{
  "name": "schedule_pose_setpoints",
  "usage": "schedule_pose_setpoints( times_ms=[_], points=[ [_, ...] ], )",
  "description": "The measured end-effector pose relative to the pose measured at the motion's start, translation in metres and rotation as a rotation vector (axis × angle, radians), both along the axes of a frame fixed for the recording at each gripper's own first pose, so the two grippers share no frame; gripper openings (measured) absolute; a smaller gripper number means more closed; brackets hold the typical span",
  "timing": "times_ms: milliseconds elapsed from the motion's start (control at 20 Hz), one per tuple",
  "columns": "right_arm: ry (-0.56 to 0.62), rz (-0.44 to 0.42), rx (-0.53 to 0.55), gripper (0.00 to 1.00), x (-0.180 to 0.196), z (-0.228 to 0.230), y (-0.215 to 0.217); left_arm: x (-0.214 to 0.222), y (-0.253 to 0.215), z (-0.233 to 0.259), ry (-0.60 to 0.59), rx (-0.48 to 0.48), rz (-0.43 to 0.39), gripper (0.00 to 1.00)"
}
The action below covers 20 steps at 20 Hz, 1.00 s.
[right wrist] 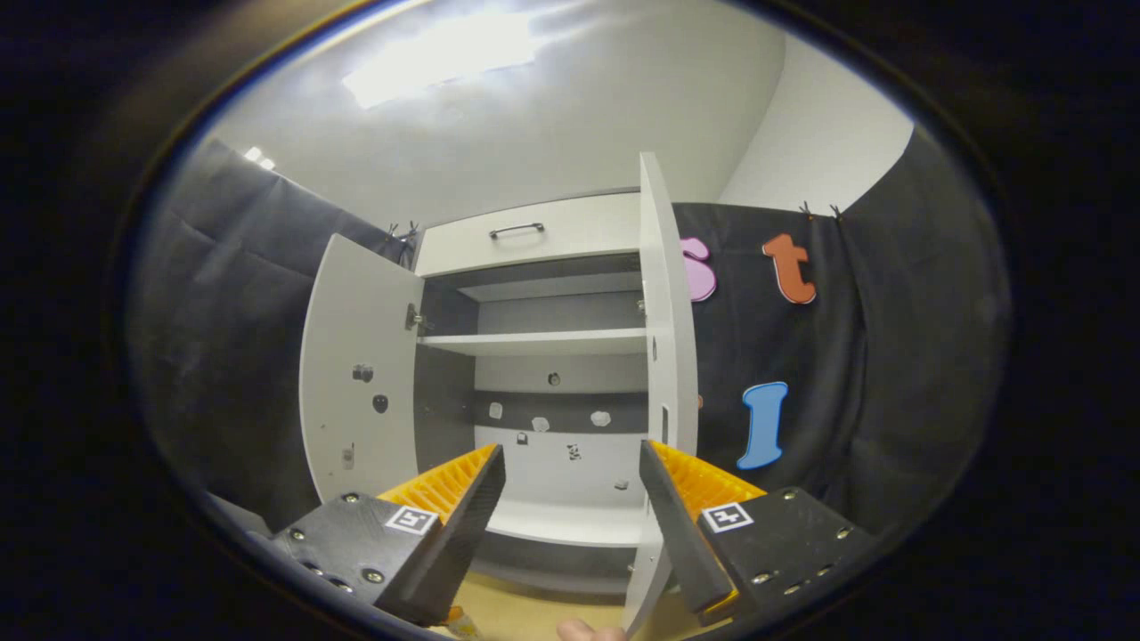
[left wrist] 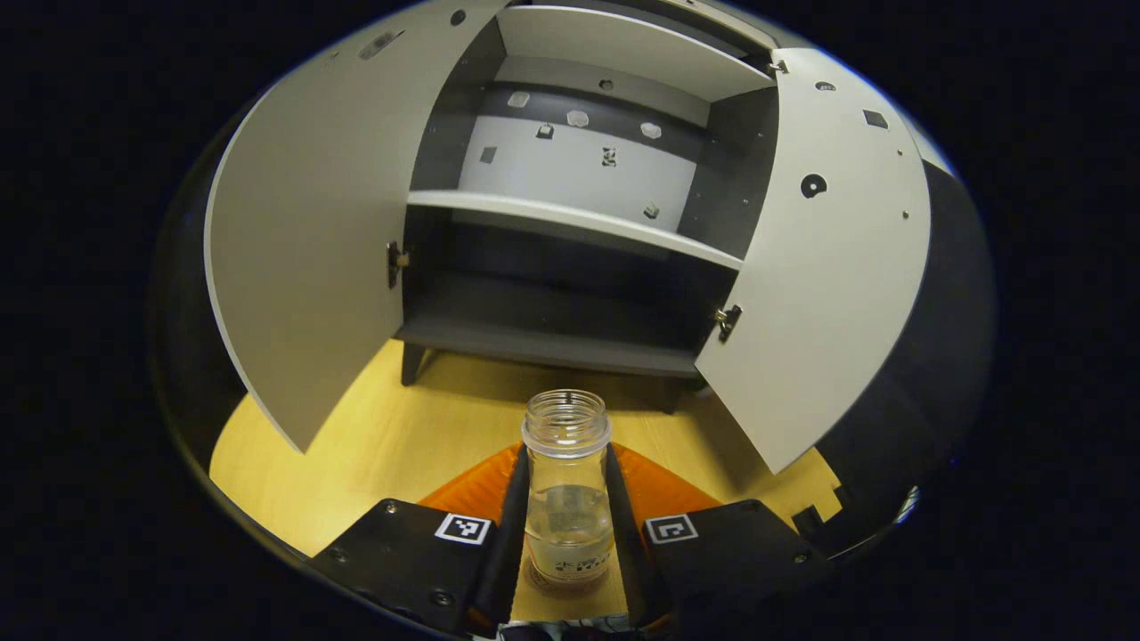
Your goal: Grasp the bottle in the cabinet with the left hand and place it on the coaster, then close the right door with the right hand and the left door with the left hand.
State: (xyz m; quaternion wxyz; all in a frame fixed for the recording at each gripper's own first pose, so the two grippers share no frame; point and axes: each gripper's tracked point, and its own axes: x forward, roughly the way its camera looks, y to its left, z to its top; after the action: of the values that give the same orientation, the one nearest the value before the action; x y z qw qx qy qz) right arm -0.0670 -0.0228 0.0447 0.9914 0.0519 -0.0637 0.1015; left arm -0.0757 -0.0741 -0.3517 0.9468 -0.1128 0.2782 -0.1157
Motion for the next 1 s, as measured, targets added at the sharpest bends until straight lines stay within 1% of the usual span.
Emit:
schedule_pose_setpoints(
  times_ms=[100,150,200,250,500,550,600,850,1000],
  points=[
    [0.001,-0.005,-0.004,0.92,-0.002,-0.001,-0.001,-0.007,0.0,-0.015,0.013,0.002,-0.007,0.49],
    [0.001,-0.01,-0.006,0.92,-0.002,-0.001,-0.002,-0.01,0.0,-0.02,0.014,0.008,-0.009,0.52],
    [0.004,-0.014,-0.007,0.92,-0.003,-0.002,-0.003,-0.011,0.001,-0.025,0.013,0.017,-0.006,0.52],
    [0.007,-0.017,-0.009,0.92,-0.002,-0.004,-0.004,-0.01,0.001,-0.029,0.008,0.024,-0.001,0.5],
    [0.019,-0.031,-0.021,0.92,-0.006,-0.009,-0.008,-0.012,0.001,-0.046,0.021,0.028,0.023,0.5],
    [0.018,-0.032,-0.025,0.92,-0.007,-0.009,-0.008,-0.011,0.002,-0.048,0.013,0.041,0.031,0.53],
    [0.017,-0.033,-0.029,0.92,-0.007,-0.008,-0.007,-0.011,0.0,-0.05,0.011,0.053,0.028,0.5],
    [0.022,-0.032,-0.046,0.92,-0.006,-0.011,-0.003,-0.009,-0.013,-0.049,-0.042,0.121,-0.019,0.52],
    [0.033,-0.033,-0.063,0.92,-0.001,-0.015,-0.004,-0.014,-0.017,-0.049,-0.043,0.147,-0.045,0.53]
  ],
)
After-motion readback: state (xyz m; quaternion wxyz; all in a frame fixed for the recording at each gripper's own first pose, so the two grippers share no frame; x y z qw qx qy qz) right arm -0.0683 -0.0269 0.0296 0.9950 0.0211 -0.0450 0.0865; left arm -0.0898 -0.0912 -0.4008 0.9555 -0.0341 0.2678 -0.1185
